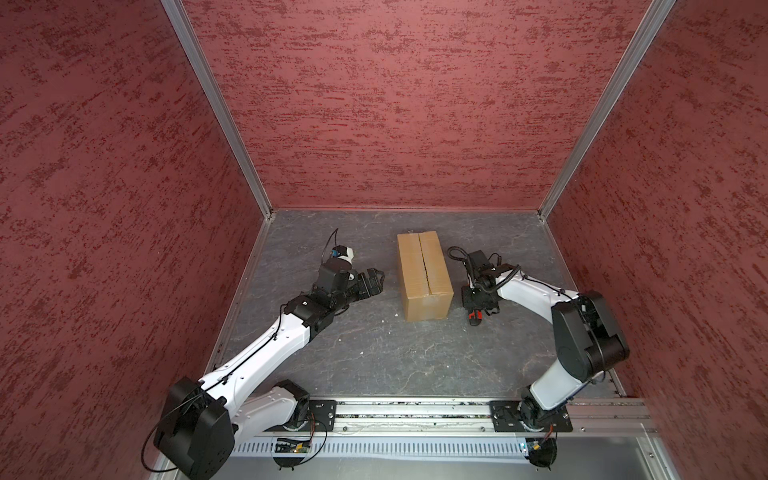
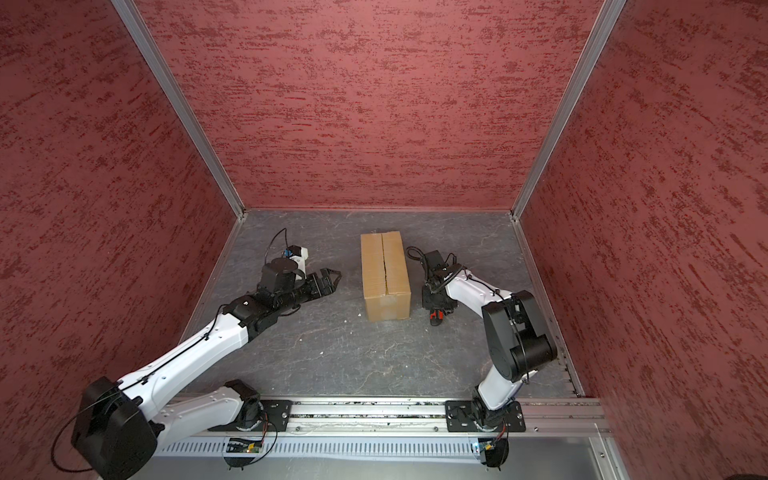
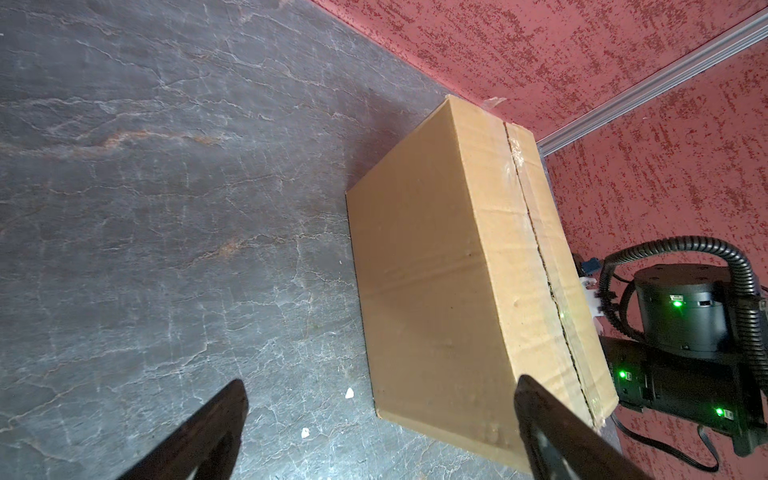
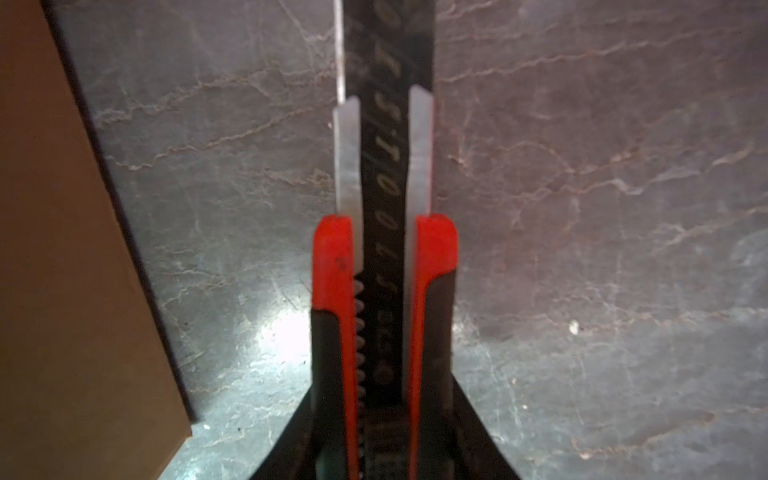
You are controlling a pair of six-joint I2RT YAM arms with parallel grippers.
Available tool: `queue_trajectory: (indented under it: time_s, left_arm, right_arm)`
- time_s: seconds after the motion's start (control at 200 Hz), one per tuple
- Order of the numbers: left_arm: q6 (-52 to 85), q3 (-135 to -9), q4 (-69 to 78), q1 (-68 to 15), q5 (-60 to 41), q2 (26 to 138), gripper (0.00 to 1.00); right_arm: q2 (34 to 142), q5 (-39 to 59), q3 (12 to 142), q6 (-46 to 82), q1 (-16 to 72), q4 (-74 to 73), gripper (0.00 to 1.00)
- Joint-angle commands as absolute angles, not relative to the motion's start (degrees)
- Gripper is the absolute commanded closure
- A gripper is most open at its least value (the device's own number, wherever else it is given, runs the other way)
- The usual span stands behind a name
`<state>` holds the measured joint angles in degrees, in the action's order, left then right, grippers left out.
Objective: Unpack the express box
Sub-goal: 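Withdraw the right gripper with the knife while the left gripper releases the box, then lower the red knife beside the box and open the right gripper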
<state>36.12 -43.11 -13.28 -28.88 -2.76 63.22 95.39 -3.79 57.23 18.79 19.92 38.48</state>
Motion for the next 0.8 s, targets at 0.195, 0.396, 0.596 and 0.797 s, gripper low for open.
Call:
queue_trajectory:
  time_s: [0.195, 0.396, 0.596, 0.797]
  left_arm:
    - [35.1, -42.5, -13.1, -27.8, -4.1, 64.4, 0.00]
    - [35.1, -42.1, -12.9, -27.5, -4.7, 64.7, 0.00]
    - [35.2, -42.2, -12.9, -27.3, -4.8, 64.8, 0.00]
    - [34.9, -42.8, -13.0, -26.9, -5.4, 65.0, 0.00]
  right_arm:
    - [96.6, -4.1, 56.2, 18.1, 19.2, 35.9, 0.78]
    - [97.6, -4.4, 55.6, 18.1, 19.0, 35.3, 0.72]
    - [98.1, -4.9, 55.6, 17.9, 18.8, 35.2, 0.64]
    - [97.8, -5.4, 55.8, 17.9, 18.5, 35.5, 0.57]
